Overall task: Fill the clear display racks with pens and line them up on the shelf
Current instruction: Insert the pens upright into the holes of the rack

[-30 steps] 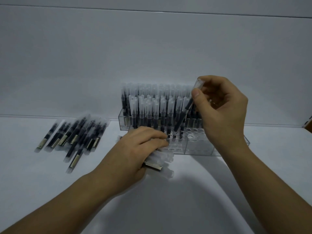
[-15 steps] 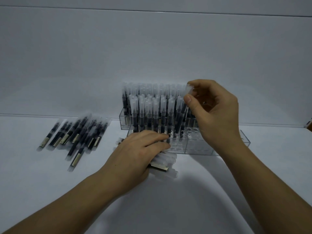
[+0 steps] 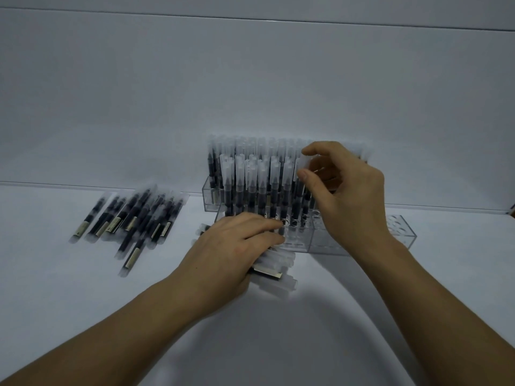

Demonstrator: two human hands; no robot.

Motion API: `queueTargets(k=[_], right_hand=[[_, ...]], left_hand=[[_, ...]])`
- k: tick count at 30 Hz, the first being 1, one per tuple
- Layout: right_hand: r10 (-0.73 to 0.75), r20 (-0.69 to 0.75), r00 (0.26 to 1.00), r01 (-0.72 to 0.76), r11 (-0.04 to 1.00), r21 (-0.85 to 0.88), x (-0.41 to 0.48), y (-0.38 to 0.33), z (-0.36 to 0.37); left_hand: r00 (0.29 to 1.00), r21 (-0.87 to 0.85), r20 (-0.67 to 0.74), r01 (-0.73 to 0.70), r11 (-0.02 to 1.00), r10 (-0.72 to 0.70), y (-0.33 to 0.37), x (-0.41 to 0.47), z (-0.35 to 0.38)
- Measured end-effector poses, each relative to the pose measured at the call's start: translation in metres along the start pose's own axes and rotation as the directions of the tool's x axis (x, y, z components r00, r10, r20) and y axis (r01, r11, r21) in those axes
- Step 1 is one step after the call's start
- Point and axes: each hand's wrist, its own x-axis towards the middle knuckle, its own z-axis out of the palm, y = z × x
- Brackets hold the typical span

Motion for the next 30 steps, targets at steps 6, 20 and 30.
queueTargets(k=[6, 20, 30], right_hand=[[-0.103, 0.002, 0.995, 0.102, 0.987, -0.124, -0.001, 0.001, 0.006], [-0.058, 0.084, 0.995, 0.047, 0.990, 0.130, -0.013, -0.025, 0.006], [0.057, 0.317, 0.947, -0.158, 0.939, 0.305, -0.021, -0.035, 0.018]], left_hand=[[1.000, -0.009, -0.002, 0.001, 1.000, -0.001, 0.001, 0.000, 0.000], [0.875, -0.886, 0.011, 0.233, 0.402, -0.484, 0.008, 0.004, -0.014], [0.890, -0.907, -0.009, 0.185, 0.379, -0.456, 0.007, 0.005, -0.016]])
